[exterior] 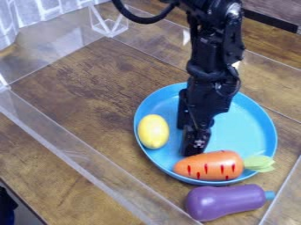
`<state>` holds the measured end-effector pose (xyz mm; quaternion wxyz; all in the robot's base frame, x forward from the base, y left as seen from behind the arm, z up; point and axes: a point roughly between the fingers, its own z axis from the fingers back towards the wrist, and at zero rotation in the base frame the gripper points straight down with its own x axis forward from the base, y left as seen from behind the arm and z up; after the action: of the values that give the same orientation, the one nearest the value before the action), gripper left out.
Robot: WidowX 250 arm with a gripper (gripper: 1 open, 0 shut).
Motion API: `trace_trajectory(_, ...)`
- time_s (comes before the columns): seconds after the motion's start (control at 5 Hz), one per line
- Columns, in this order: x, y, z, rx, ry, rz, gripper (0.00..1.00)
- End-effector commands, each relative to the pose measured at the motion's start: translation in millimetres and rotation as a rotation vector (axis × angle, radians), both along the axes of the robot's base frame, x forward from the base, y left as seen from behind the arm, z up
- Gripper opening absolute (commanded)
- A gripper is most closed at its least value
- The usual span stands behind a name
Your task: Move the carrot to the left side
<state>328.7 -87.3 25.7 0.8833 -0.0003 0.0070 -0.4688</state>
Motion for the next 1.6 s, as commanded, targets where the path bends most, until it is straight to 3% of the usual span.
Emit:
trace_trajectory(0.0,-6.9,-17.1,-4.4,0.003,-0.018,-0.055,1.0)
trace_trajectory(0.4,-19.4,-28.9,-11.0,0.014,-0.037,-0.106,1.0)
trace_trajectory(0.8,-13.2,-4.1,-13.3,0.015,-0.05,-0.276,1.0)
trace_trajectory(1.2,-8.3,-14.7,-13.6,0.012,-0.044,-0.203,1.0)
trace_trajectory(1.4,-5.5,-19.5,-13.8,0.012,-0.043,-0.107,1.0)
